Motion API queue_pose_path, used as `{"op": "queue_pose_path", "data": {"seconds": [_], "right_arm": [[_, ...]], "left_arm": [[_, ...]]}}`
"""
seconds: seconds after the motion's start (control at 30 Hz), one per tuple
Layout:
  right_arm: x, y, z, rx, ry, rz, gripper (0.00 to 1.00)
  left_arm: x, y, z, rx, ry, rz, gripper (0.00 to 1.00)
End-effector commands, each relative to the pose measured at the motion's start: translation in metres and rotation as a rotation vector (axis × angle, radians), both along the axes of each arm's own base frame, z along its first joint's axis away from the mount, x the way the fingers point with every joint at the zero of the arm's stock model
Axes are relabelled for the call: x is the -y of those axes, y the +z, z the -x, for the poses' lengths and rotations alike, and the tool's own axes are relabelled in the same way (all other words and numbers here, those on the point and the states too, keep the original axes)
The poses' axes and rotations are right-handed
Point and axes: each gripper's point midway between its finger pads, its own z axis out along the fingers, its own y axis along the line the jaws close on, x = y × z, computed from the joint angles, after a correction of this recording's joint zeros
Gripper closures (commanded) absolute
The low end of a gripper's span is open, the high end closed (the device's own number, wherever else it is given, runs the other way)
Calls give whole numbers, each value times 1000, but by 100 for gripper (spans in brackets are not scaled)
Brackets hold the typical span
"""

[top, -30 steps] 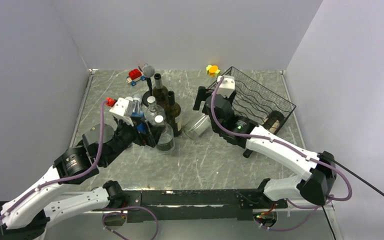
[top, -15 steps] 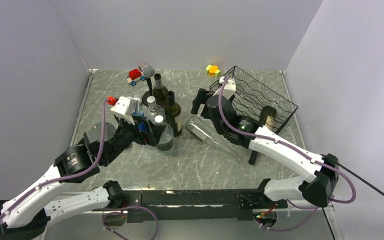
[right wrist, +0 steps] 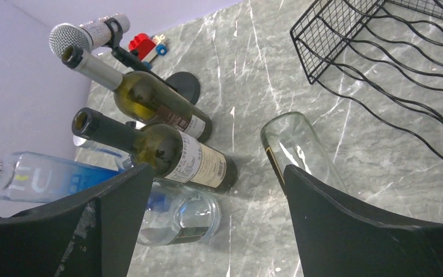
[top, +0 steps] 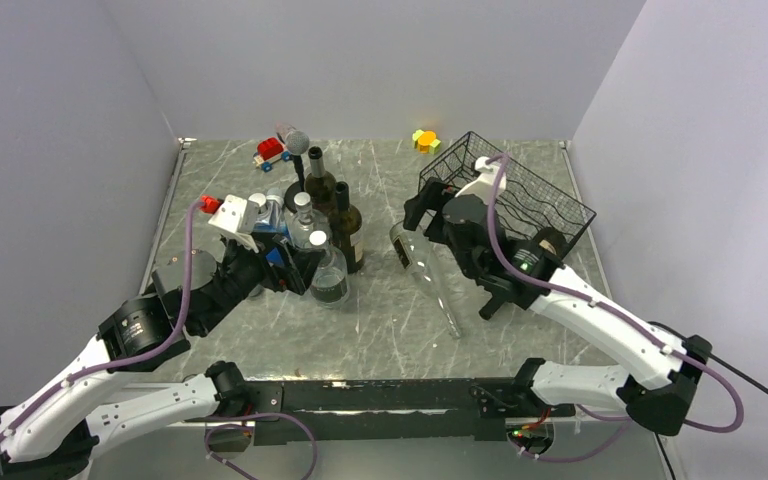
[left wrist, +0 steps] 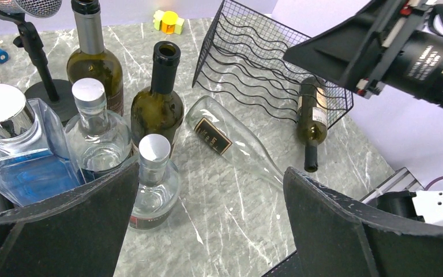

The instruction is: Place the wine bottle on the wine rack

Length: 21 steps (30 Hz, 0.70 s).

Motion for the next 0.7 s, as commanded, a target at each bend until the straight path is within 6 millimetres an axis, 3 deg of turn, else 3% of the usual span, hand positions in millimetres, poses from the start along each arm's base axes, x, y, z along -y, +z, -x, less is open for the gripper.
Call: {"op": "queue_pose_path", "data": {"seconds": [0.0,0.4,0.67], "right_arm": [[19,20,11,30,-23,-31,11],[26,43,32,22,16,-161,11],[27,51,36,27,-52,-239,14]], "left_arm": [[4,9,0,10,-9,35,1],[6,9,0,11,-15,38,1],[8,9,-1,10,-17,38,1]]}}
